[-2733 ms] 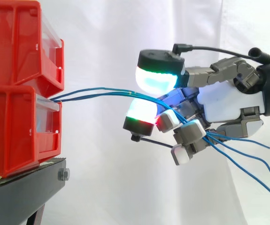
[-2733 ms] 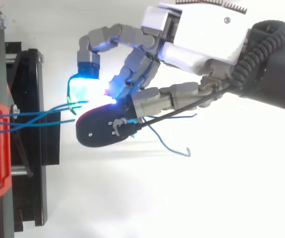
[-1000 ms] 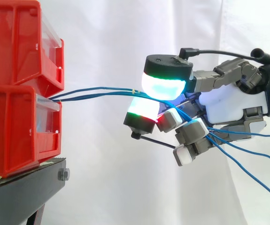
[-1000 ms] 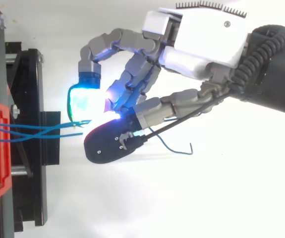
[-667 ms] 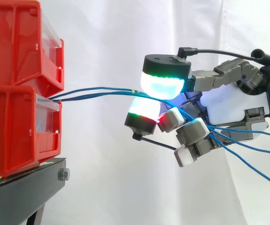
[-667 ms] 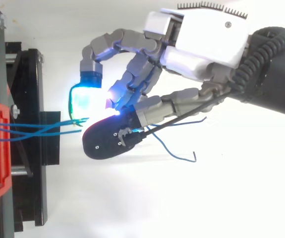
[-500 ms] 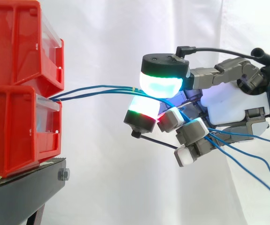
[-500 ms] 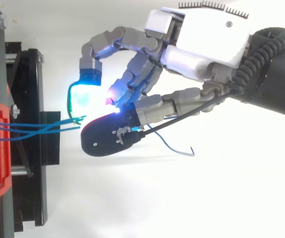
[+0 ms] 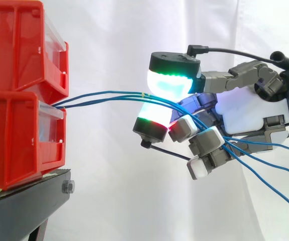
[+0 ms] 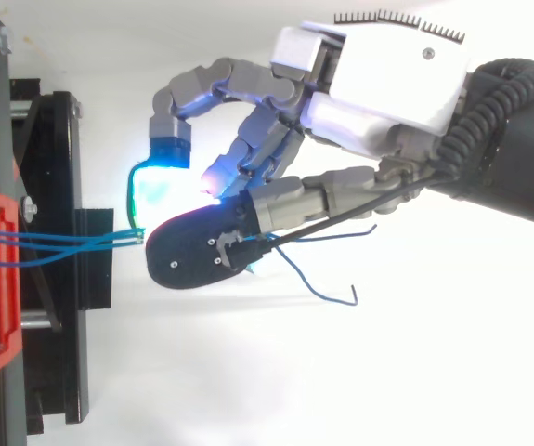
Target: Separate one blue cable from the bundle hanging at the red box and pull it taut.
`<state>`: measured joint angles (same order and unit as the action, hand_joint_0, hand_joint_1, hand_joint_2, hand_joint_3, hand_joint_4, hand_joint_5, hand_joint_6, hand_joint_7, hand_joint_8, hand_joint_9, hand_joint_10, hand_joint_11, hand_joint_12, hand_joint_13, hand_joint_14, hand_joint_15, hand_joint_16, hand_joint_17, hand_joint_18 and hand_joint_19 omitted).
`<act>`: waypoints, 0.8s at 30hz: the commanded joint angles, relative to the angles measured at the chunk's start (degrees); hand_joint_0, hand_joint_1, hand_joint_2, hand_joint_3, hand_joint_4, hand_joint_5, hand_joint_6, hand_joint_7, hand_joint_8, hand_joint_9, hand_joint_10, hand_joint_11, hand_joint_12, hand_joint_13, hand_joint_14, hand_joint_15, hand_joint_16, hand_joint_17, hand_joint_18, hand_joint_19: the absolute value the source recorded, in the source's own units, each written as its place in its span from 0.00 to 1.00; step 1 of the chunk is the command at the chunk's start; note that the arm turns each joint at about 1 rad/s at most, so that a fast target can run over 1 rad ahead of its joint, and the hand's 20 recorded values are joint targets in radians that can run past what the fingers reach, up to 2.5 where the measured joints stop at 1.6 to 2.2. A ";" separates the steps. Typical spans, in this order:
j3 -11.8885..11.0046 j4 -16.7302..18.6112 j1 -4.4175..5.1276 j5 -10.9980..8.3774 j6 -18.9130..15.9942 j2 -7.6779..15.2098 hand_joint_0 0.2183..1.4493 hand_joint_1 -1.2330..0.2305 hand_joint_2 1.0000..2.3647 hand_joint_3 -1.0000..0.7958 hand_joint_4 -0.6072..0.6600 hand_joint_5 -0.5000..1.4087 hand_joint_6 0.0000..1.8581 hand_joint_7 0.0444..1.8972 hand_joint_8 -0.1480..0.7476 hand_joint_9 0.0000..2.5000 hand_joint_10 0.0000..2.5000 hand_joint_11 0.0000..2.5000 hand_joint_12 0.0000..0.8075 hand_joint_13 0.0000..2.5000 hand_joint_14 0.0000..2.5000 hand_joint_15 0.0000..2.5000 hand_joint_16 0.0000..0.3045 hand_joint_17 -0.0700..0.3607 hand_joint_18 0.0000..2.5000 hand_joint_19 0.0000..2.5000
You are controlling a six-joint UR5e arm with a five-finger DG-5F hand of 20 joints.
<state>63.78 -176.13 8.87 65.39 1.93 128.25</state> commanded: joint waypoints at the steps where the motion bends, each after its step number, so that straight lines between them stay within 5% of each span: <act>1: 0.03 0.00 0.01 0.00 0.00 0.07 0.33 0.37 0.01 0.36 0.61 0.18 0.43 0.62 0.57 0.47 0.01 0.40 0.53 0.50 0.01 0.36 0.16 0.42 0.41 0.29; 8: 0.03 0.00 0.01 0.00 0.00 -0.01 0.32 0.34 0.01 0.45 0.60 0.17 0.44 0.62 0.57 0.46 0.01 0.40 0.53 0.49 0.01 0.36 0.17 0.43 0.41 0.29; 17: 0.03 0.09 0.10 0.00 0.00 -0.01 0.30 0.39 0.00 0.28 0.63 0.18 0.43 0.61 0.57 0.47 0.01 0.40 0.53 0.50 0.01 0.36 0.17 0.43 0.41 0.29; 24: 0.03 0.00 0.10 0.00 -0.44 0.07 0.30 0.32 0.00 0.28 0.62 0.18 0.42 0.63 0.57 0.47 0.01 0.40 0.53 0.50 0.01 0.36 0.17 0.43 0.41 0.28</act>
<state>63.81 -176.11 8.97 65.39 1.71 128.25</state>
